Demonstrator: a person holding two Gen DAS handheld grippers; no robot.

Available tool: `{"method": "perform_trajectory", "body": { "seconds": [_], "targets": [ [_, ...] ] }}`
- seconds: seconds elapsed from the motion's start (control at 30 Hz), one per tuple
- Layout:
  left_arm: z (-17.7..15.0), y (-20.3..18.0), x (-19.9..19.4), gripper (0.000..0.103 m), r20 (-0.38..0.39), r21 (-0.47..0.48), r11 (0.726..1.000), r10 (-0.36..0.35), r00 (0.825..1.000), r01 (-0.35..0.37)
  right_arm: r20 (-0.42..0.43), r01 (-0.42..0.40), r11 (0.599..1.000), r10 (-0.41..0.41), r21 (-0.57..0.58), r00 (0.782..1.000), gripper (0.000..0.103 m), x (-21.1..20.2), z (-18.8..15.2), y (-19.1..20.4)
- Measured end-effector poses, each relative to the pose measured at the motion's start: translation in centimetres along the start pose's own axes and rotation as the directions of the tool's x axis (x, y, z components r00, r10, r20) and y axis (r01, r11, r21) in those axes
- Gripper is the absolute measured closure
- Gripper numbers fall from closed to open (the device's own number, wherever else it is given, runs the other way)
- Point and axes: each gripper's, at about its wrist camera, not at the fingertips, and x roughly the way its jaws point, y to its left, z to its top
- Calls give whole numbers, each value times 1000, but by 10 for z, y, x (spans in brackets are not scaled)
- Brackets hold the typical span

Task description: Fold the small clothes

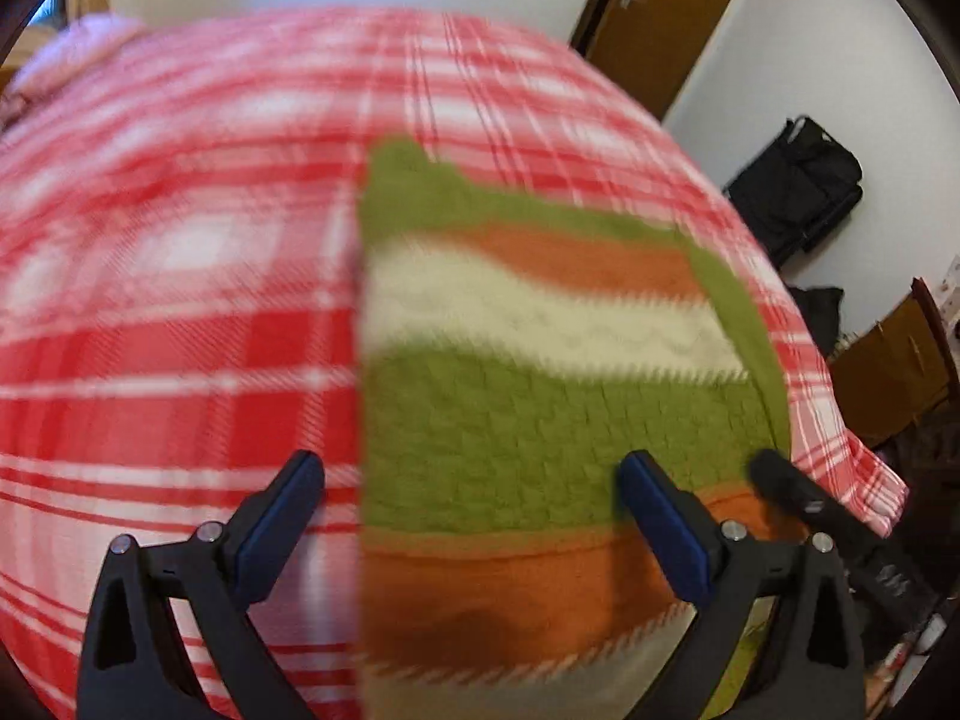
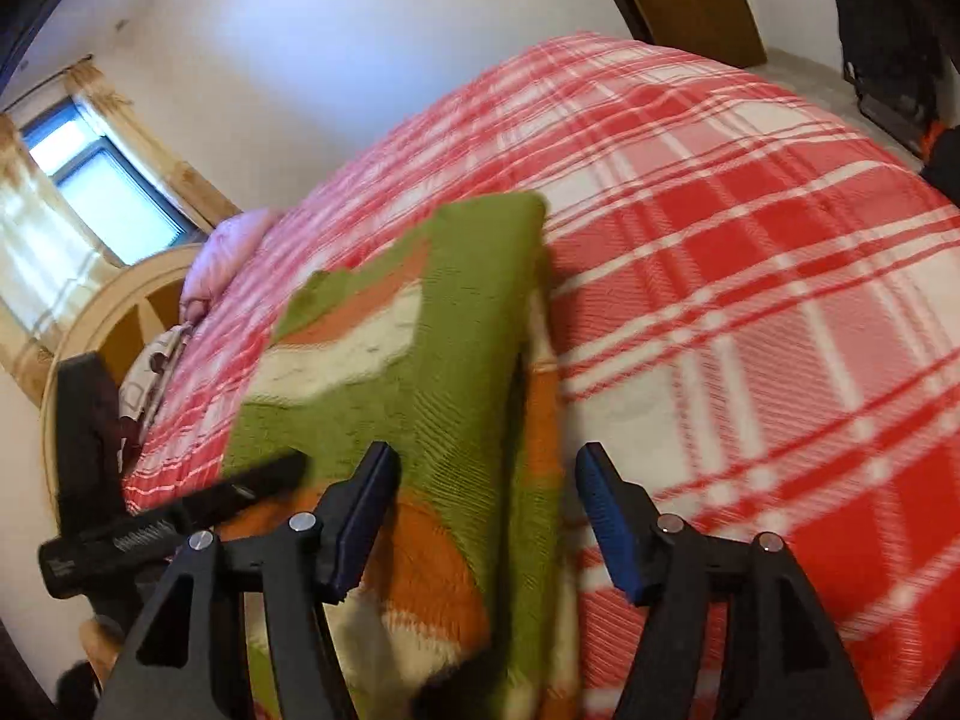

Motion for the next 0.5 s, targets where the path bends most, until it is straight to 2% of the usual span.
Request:
{"method": "perform_trajectory", "body": {
  "seconds": [0.07,0.17,0.5],
  "targets": [
    [-8,-4,0,0,53,-5,1000,6,999,-6,-9,8,1000,-9,-19,1000,38,3,1,4],
    [-11,-14,0,0,90,44,999,18,996,-22,-14,-8,1000,8,-4,1000,38,6,3,1],
    [-6,-12,3,0,87,41,999,-1,996,-2,-24,38,997,-40,-60,999,39,16,9,9]
  ]
}}
